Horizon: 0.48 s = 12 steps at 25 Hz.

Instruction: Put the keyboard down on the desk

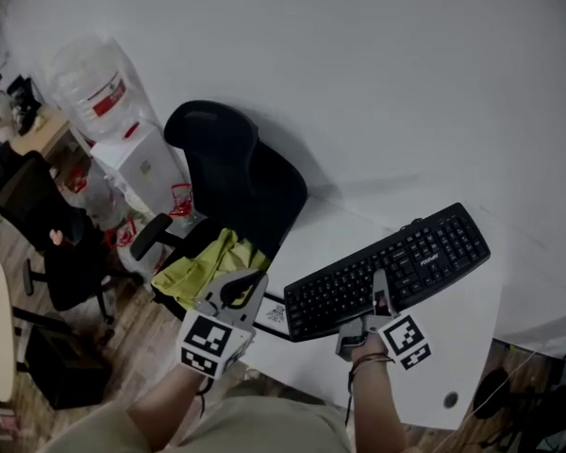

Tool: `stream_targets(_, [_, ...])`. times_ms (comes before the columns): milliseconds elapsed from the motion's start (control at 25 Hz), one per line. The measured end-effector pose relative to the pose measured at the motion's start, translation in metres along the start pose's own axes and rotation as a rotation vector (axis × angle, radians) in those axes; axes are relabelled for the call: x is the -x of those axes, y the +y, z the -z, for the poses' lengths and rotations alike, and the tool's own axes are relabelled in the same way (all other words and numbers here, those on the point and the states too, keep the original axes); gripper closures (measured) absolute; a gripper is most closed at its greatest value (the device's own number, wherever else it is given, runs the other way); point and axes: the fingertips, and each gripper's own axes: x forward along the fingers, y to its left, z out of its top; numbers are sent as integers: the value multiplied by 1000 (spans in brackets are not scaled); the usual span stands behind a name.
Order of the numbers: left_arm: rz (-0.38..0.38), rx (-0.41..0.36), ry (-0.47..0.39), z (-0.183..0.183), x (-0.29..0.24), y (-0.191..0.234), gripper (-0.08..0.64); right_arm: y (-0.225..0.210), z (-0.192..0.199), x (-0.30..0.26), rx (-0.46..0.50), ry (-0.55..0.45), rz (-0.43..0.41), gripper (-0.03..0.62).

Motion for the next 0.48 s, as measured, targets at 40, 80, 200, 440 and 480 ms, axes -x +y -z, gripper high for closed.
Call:
stream_targets(40, [5, 4, 10, 5, -4, 5, 534, -8, 6, -8, -26, 0, 22, 489])
stream_targets(80, [8, 8, 20, 10, -9, 9, 534, -15, 11, -16, -51, 1, 43, 489])
stream_targets(200, [15, 26, 53, 27, -27, 26, 534, -36, 27, -39, -117, -3, 95, 489])
stream_targets(440, [51, 83, 133, 77, -64, 45, 534, -74, 57, -75, -179, 5, 176, 489])
stream_targets(480, [58, 89, 144, 86, -70, 46, 534, -80, 62, -80, -185, 6, 186, 489])
